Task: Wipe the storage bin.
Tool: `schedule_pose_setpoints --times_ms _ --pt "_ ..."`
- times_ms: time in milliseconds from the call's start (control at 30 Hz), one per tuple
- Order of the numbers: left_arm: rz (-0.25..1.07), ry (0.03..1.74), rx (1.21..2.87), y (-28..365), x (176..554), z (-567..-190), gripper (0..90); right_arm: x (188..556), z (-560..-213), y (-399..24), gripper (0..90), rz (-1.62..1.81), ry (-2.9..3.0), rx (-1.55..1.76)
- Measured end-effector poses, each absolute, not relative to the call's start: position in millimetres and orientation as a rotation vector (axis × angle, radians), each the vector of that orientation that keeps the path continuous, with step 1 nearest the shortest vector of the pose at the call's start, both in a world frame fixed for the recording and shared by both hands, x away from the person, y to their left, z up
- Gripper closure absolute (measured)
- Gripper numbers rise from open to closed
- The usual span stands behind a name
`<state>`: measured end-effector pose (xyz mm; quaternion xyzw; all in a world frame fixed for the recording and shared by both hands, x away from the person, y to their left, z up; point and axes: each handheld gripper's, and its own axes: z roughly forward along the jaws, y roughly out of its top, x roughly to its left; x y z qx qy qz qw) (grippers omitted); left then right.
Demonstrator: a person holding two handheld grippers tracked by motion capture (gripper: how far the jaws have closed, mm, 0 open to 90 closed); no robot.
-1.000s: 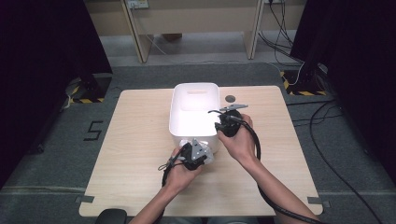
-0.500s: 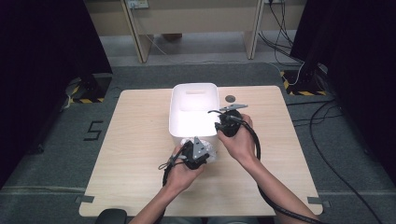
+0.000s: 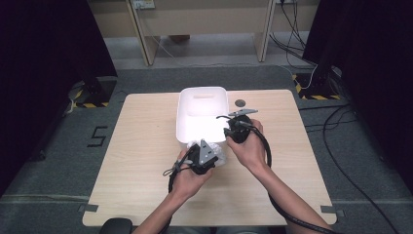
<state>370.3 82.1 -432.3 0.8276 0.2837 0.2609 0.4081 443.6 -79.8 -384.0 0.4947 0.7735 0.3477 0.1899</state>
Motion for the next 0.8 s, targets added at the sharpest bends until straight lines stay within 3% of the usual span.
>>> schedule_pose_setpoints --times_ms 800 --pt "0.639 0.709 2.133 76.2 376.6 -437.3 74.9 443.9 -384.0 -80.0 72.0 0.978 2.173 1.394"
